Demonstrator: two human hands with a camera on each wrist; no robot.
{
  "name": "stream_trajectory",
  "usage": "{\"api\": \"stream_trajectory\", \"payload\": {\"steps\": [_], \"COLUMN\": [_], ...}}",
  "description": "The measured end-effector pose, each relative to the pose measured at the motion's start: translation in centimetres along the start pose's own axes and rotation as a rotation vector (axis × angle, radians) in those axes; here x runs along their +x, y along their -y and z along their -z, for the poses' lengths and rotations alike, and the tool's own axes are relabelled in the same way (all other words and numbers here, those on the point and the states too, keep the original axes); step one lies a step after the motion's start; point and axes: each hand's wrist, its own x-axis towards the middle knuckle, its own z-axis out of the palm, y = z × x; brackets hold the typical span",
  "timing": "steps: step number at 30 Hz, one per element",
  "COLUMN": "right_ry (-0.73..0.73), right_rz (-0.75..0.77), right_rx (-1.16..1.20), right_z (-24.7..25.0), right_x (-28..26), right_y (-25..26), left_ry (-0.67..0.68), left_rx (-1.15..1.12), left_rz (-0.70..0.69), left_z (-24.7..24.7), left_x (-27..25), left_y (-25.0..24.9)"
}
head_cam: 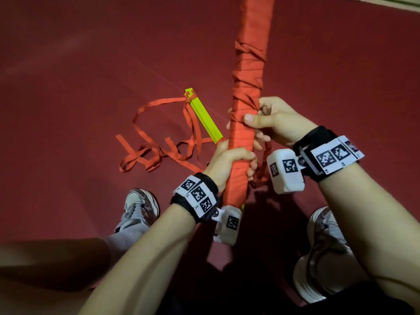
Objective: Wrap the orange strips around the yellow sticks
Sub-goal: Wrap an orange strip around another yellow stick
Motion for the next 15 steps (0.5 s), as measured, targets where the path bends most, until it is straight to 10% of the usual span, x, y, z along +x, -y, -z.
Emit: {"api": "stream_trajectory", "payload": {"steps": [7, 15], "right_ry": [-0.588, -0.283], "right_rz": [0.018, 0.027], "right_rx": [-0.461, -0.136], "right_z": [-1.7, -1.1], "right_x": [1.4, 0.9], "right_y": [-0.4, 0.0], "left_ry": [-0.467, -0.327], "left_rx": [0.554, 0.148], "left_rz": [-0.215, -0.141], "left_z": [0.1, 0.7], "left_x": [2.2, 1.1], "left_y": [0.4, -1.2]}}
